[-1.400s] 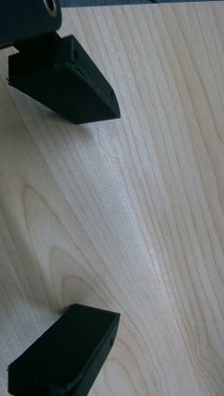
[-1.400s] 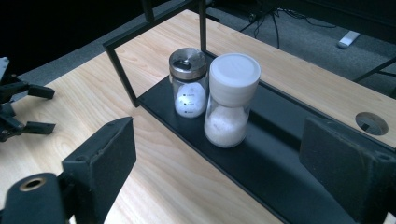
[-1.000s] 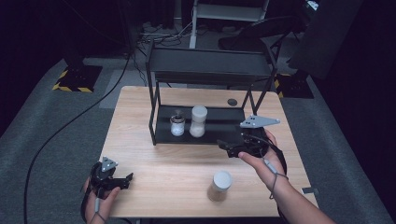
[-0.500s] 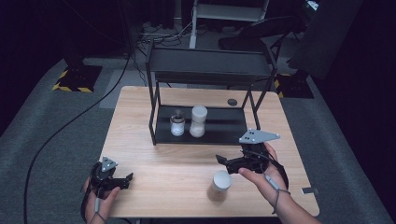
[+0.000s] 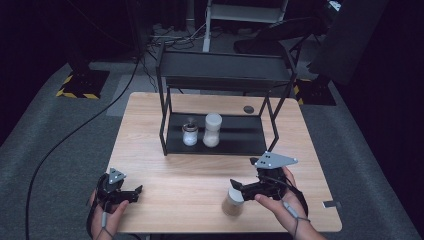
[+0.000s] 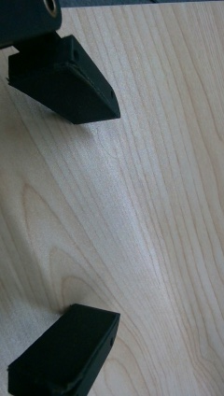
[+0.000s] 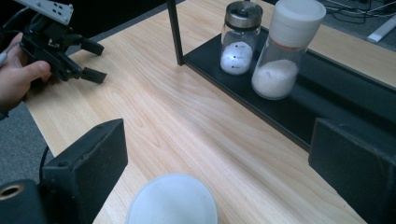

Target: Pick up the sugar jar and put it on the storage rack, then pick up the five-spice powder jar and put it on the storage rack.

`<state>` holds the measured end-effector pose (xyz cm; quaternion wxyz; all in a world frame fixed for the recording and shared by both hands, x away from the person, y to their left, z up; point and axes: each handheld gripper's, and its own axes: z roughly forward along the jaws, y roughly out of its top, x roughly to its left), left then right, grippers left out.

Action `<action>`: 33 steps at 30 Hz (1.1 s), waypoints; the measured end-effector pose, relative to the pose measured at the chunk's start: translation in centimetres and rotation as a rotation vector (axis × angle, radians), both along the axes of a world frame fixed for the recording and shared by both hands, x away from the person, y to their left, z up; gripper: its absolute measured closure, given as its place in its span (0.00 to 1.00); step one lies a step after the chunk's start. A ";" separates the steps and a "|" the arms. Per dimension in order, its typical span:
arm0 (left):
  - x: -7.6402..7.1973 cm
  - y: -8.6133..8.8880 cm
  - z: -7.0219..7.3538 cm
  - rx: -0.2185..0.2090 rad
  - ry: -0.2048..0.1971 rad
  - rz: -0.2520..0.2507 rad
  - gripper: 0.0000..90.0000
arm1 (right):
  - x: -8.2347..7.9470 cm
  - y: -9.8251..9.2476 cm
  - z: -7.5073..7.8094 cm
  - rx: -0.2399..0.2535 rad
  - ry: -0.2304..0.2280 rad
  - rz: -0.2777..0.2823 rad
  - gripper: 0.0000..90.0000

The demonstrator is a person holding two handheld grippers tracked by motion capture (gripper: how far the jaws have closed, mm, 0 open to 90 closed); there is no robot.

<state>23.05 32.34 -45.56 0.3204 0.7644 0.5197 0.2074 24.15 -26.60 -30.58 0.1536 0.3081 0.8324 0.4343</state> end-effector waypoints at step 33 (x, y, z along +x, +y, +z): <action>0.0 0.0 0.0 0.000 0.000 0.000 0.05 | -1.3 -0.1 -5.9 -0.017 0.089 0.036 0.07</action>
